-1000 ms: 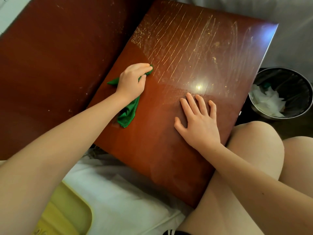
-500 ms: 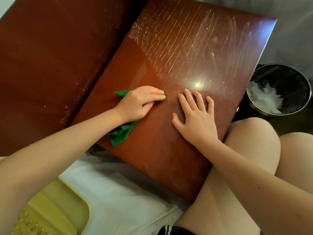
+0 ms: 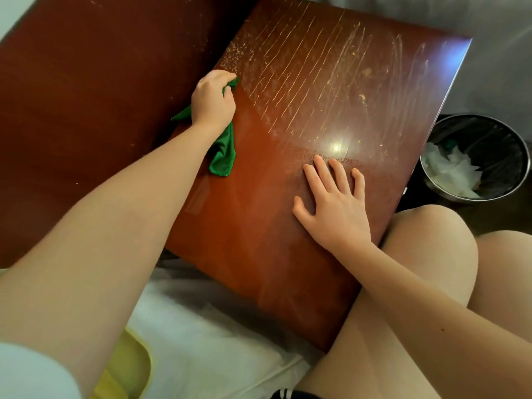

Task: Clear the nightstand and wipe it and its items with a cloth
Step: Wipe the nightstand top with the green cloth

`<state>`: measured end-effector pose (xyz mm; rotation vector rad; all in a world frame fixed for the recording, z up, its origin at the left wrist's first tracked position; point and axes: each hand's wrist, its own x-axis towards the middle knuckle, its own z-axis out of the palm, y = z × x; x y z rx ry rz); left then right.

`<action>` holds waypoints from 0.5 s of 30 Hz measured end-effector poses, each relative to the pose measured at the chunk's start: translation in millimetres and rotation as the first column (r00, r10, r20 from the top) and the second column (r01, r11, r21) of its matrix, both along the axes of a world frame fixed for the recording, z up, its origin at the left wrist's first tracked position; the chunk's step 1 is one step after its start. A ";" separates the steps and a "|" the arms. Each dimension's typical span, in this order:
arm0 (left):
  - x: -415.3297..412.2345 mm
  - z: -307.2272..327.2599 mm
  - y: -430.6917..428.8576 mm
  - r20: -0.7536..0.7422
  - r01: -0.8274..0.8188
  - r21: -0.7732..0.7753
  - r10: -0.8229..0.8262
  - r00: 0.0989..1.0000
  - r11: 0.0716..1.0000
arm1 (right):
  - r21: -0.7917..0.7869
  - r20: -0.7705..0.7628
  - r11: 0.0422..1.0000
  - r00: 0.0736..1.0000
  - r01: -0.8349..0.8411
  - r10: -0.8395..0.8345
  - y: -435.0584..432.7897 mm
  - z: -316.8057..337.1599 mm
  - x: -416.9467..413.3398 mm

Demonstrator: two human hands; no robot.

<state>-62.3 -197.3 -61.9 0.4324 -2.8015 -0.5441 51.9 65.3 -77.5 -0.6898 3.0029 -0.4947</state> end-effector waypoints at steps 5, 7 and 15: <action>5.8 -0.9 5.1 0.020 0.019 -0.033 -0.019 1.000 0.999 | 0.003 0.003 1.000 1.000 0.001 -0.001 0.1 0.4 -0.3; 12.7 -1.0 10.6 0.018 0.078 -0.049 -0.077 0.997 0.996 | 0.003 0.006 1.000 1.000 0.002 -0.002 0.0 0.3 -0.3; 71.5 -4.7 53.3 -0.005 0.370 -0.042 -0.371 0.929 0.928 | 0.002 0.004 1.000 1.000 0.002 -0.002 0.2 0.2 0.0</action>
